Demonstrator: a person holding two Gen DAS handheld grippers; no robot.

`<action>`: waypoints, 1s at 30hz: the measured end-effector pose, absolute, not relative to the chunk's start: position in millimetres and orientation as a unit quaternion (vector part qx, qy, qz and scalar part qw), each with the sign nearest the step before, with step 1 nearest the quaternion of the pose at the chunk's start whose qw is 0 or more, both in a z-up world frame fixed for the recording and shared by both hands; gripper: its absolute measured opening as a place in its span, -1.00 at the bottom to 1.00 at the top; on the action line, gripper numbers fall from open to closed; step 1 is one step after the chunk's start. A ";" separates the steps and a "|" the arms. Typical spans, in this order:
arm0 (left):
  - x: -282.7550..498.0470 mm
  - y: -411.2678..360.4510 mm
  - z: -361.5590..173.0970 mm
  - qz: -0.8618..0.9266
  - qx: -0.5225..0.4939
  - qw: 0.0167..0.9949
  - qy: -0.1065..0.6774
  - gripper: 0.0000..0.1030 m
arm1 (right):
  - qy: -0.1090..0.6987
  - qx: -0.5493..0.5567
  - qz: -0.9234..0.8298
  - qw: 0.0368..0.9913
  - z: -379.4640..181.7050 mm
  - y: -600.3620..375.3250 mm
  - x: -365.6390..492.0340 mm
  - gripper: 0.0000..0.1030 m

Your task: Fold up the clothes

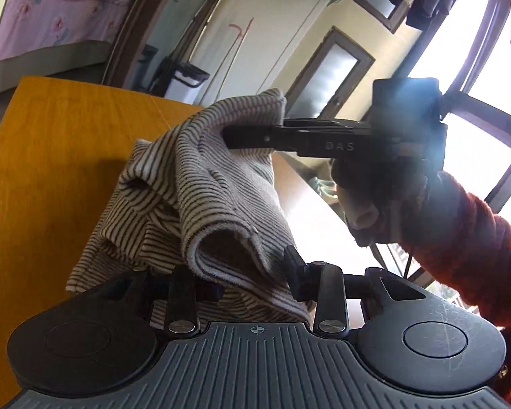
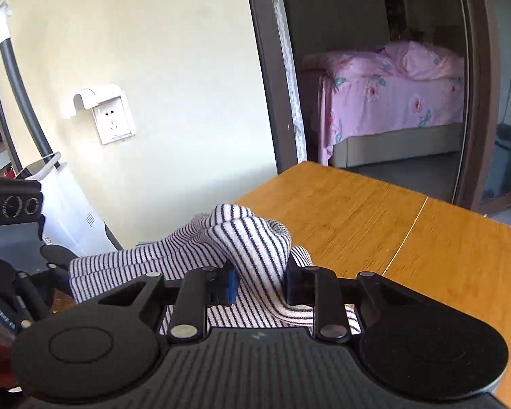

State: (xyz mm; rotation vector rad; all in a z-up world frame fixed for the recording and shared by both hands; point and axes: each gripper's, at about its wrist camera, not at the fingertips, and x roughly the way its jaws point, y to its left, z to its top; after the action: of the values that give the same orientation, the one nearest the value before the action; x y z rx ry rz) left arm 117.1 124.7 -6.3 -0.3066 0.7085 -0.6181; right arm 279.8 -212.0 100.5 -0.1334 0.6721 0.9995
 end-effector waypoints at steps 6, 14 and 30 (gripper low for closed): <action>87.2 148.9 24.6 -0.271 -0.092 0.908 0.306 0.11 | 0.329 -0.086 0.442 0.830 76.3 -178.0 282.1 -0.52; 104.6 160.0 66.5 -0.234 -0.104 0.938 0.235 0.48 | 0.317 -0.116 0.432 0.836 83.8 -172.9 267.7 -0.50; 151.4 129.7 13.1 -0.193 -0.011 0.924 0.330 0.19 | 0.330 -0.032 0.340 0.880 97.8 -198.3 284.0 0.48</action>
State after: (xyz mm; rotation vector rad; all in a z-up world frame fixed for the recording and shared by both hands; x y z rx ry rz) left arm 151.4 129.7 13.1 -0.0220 0.6764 -0.3969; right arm 284.0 -198.3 97.8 -0.0673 0.6873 0.7076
